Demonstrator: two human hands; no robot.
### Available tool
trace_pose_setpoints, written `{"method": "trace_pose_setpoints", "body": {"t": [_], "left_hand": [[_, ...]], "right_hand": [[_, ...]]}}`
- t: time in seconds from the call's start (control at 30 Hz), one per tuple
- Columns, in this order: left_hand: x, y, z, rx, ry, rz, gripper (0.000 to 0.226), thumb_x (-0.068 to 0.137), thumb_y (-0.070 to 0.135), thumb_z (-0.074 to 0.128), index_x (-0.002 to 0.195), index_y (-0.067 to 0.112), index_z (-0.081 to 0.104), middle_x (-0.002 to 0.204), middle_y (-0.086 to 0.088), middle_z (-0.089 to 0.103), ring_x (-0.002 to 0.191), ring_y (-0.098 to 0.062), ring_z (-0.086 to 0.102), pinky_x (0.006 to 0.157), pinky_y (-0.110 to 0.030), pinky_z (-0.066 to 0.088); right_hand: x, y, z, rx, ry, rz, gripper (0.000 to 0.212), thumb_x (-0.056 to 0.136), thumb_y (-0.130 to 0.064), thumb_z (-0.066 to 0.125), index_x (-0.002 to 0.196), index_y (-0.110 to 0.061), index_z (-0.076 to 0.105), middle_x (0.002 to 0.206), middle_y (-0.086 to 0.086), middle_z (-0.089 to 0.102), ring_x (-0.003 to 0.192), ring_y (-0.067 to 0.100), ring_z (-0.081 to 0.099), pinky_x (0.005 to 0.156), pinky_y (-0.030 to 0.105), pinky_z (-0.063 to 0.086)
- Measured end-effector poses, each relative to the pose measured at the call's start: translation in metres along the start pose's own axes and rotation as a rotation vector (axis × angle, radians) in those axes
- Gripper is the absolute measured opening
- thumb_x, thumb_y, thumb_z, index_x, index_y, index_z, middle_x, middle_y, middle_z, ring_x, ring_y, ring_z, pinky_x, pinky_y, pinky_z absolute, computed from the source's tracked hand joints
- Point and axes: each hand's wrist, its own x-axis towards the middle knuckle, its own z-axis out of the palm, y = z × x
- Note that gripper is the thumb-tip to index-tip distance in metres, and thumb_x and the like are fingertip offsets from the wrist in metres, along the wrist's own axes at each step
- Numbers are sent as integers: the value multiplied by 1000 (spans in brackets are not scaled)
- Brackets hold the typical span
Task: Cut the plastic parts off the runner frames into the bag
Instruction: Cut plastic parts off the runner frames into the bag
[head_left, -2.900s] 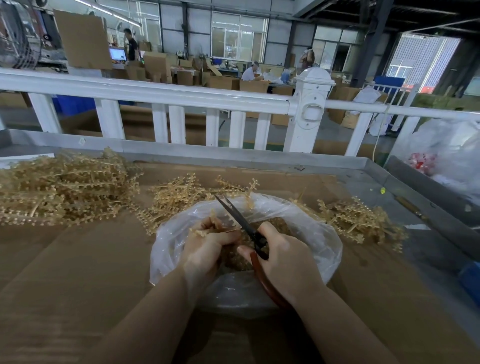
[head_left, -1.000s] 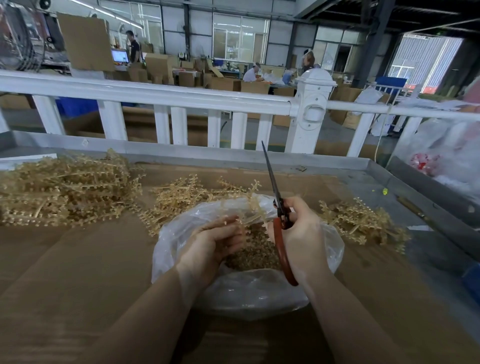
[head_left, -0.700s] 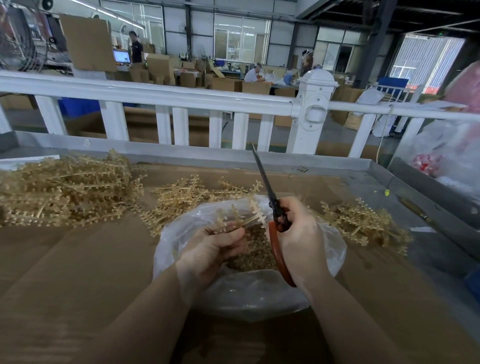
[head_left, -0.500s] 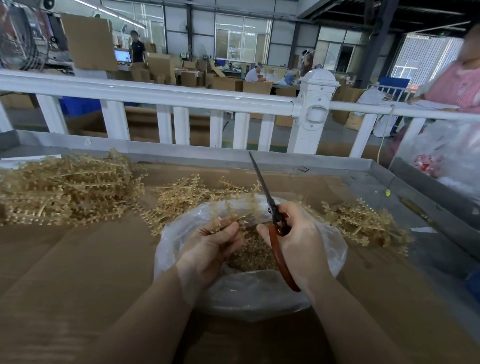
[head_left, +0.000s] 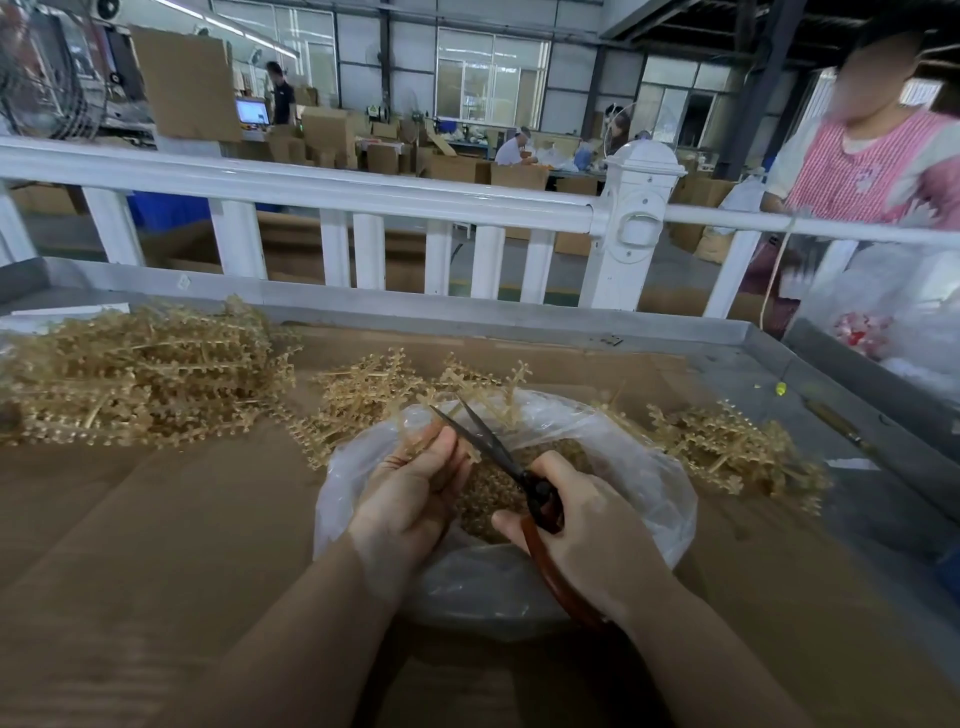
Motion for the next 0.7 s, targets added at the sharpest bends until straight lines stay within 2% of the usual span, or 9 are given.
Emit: {"method": "trace_pose_setpoints", "body": {"t": [0.1,0.23,0.37,0.53,0.7], "left_hand": [[0,-1,1,-6,12,13,12,88,-1,56,90,9,64,62,1,69,52,-5,66,55,-18,55],[0,-1,1,8,32,28,15,91,-1,54,92,11,63,61,2,69,52,-6,66,48,-16,53],[0,0,3,-15,45,39,15,92,-3,52,97,6,62,63,-2,69,51,-8,67,49,-17,54],[-3,-2,4,-8,80,70,25,92,-6,51,114,2,58,84,-10,66,53,-10,68,52,-18,56],[-6,-1,5,28,65,63,16,92,-5,50,98,3,63,73,-7,70,55,-11,69,52,-18,56]], "right_hand": [[-1,3,2,4,-25,-5,35,78,-58,61,91,-29,47,78,-11,53,81,4,49,62,13,33],[-1,5,3,-7,-46,-18,36,79,-60,59,95,-30,46,88,-13,54,89,7,48,72,23,39],[0,5,4,-8,-58,-25,36,79,-60,60,97,-32,45,89,-14,53,89,6,48,72,21,37],[-1,6,4,-17,-56,-30,39,79,-62,59,100,-31,46,92,-13,53,90,5,45,68,14,32],[2,5,6,-32,-63,-31,39,79,-63,56,98,-30,44,90,-12,52,90,8,46,72,24,36]]}}
